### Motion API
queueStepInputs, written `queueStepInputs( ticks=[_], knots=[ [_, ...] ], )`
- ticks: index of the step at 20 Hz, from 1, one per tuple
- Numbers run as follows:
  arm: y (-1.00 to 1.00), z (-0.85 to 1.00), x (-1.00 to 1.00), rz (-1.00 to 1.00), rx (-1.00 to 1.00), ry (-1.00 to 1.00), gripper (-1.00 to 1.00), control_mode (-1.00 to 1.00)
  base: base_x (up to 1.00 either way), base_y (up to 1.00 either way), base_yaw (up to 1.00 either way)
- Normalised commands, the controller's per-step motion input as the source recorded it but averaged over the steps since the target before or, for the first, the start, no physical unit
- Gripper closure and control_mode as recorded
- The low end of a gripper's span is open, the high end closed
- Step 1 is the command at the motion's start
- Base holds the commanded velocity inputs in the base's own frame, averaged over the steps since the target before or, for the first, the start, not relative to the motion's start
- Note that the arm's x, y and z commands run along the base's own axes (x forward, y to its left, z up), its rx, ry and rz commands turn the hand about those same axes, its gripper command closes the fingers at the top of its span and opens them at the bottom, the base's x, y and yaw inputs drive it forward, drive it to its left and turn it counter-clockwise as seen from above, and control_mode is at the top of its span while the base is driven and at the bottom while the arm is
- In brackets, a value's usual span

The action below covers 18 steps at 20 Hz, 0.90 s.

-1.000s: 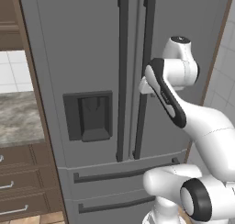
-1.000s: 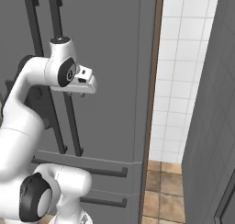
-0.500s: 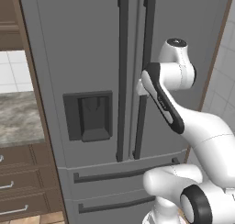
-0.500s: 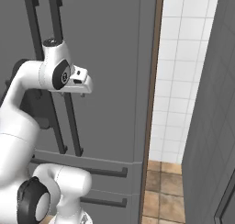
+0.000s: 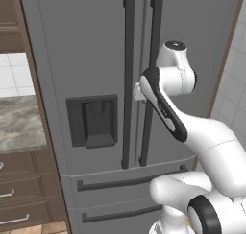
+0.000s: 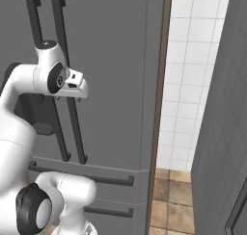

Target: Take the lemon wedge from the fridge and place it on the plate with fish on the dining counter.

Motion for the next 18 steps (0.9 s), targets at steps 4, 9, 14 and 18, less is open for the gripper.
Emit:
queueStepInputs(
  ticks=[4,9,14,18],
  knots=[
    [0.04,-0.17,-0.13,0.00,0.05,0.00,-1.00,1.00,-0.16,0.02,0.00],
    [0.00,0.00,0.00,0.00,0.00,0.00,-1.00,1.00,-0.40,0.24,0.00],
    [0.00,0.00,0.00,0.00,0.00,0.00,-1.00,1.00,-0.02,0.26,0.00],
    [0.00,0.00,0.00,0.00,0.00,0.00,-1.00,1.00,-0.28,0.58,-0.01]
  ],
)
